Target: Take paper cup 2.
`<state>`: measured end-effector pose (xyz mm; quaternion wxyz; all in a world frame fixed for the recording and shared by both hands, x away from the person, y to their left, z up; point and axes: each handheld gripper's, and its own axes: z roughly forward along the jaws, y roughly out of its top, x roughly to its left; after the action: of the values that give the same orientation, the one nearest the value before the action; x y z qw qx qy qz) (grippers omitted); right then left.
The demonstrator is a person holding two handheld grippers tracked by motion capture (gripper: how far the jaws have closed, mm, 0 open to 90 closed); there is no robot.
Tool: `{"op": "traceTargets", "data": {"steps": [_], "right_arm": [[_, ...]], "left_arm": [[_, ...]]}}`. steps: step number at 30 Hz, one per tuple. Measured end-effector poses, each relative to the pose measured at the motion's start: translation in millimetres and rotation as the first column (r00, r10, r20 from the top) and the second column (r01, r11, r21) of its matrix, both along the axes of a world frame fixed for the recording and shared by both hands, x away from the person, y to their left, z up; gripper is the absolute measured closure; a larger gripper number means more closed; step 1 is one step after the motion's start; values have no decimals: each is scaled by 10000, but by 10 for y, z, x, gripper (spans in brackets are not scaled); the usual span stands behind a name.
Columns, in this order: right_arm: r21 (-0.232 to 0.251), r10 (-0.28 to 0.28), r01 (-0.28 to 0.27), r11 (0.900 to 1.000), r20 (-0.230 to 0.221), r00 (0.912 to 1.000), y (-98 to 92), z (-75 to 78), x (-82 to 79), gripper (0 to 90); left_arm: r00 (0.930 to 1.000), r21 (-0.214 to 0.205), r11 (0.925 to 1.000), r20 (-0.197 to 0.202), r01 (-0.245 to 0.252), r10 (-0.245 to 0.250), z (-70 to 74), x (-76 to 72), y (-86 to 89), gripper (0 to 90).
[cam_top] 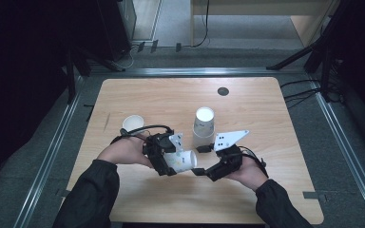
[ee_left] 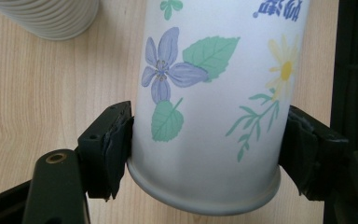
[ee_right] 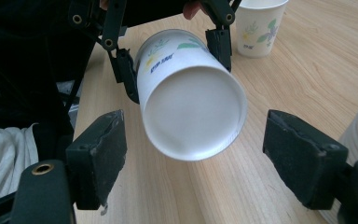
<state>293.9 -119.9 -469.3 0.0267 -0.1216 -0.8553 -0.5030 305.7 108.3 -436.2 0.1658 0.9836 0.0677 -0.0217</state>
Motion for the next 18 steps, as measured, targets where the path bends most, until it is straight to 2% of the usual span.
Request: {"op": "traceTargets", "data": {"steps": [6, 11, 18], "right_arm": [[13, 86, -86, 10000, -43, 10000, 47, -14, 3, 220], [-28, 241, -241, 9997, 37, 9997, 106, -24, -14, 220], [-62, 576, -576, 9983, -55, 9983, 187, -50, -36, 220]], "left_arm": [[9999, 164, 9999, 145, 48, -50, -3, -8, -20, 247], [9997, 598, 9980, 135, 204, -212, -28, -29, -54, 247], [9994, 689, 9971, 82, 323, -330, -23, -47, -100, 247]]}}
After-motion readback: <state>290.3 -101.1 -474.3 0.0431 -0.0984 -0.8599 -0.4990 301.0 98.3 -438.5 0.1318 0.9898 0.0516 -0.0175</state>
